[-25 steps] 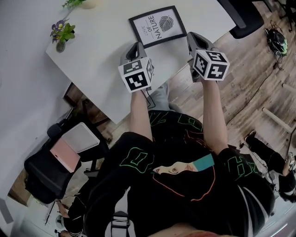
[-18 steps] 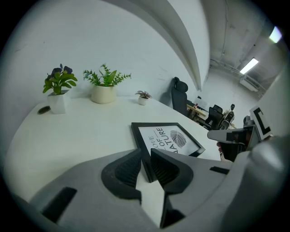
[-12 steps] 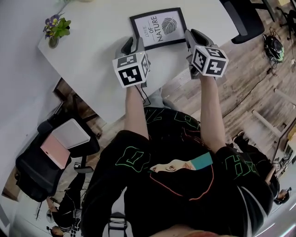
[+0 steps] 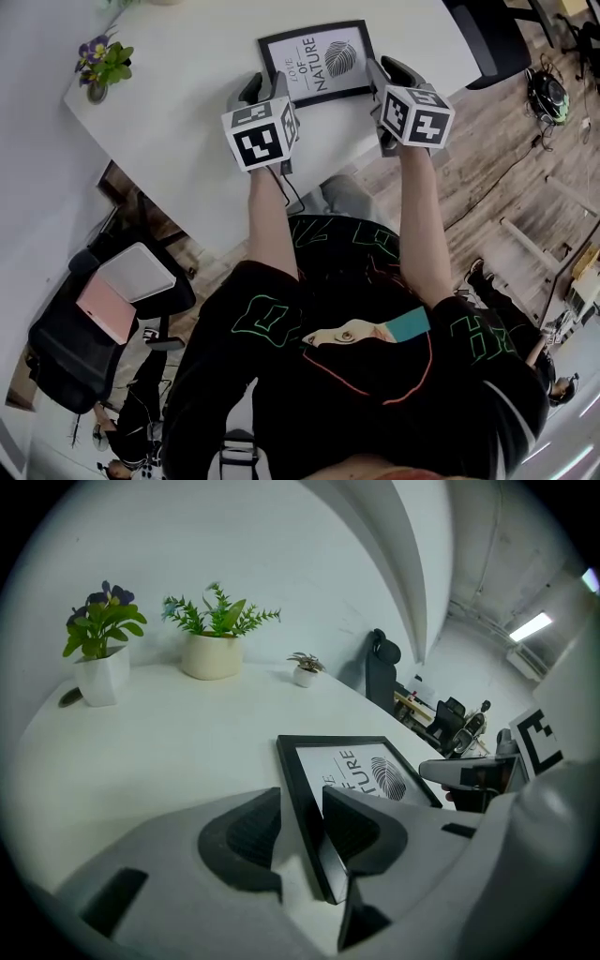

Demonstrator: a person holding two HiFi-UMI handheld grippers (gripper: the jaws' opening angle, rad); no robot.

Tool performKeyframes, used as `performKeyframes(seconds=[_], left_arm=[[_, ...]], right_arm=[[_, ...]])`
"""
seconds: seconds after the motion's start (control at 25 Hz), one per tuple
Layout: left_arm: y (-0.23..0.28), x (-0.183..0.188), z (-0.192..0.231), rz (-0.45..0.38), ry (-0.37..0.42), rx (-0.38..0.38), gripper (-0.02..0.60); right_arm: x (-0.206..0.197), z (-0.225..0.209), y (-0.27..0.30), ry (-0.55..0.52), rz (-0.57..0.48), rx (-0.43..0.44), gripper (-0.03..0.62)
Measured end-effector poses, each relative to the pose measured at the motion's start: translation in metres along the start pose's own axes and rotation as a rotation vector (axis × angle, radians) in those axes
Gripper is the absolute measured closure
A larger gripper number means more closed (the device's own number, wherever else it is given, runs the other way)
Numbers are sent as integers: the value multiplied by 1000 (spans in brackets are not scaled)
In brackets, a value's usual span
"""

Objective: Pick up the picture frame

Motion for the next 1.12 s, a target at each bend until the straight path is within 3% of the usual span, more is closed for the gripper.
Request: performKeyframes(seconds=[0.36,0.68,1.12], left_arm=[[9,4,-4,32,-8,-22,439],[11,7,-11,72,-34,30,457],[11,3,-19,36,-96,123,476]], right_arm=[[4,-1,13,-18,56,8,482],[10,-7,24,-57,123,64,494],[16,-14,31,-30,159,130,517]])
Point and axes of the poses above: the fingertips, and each gripper's own axes: y forward along the fingers, z to its left, x out of its top, the point moved 9 cm from there along -y, backward along the fingers, and after that the axes turned 5 degrees about -z, right-handed, at the moved point
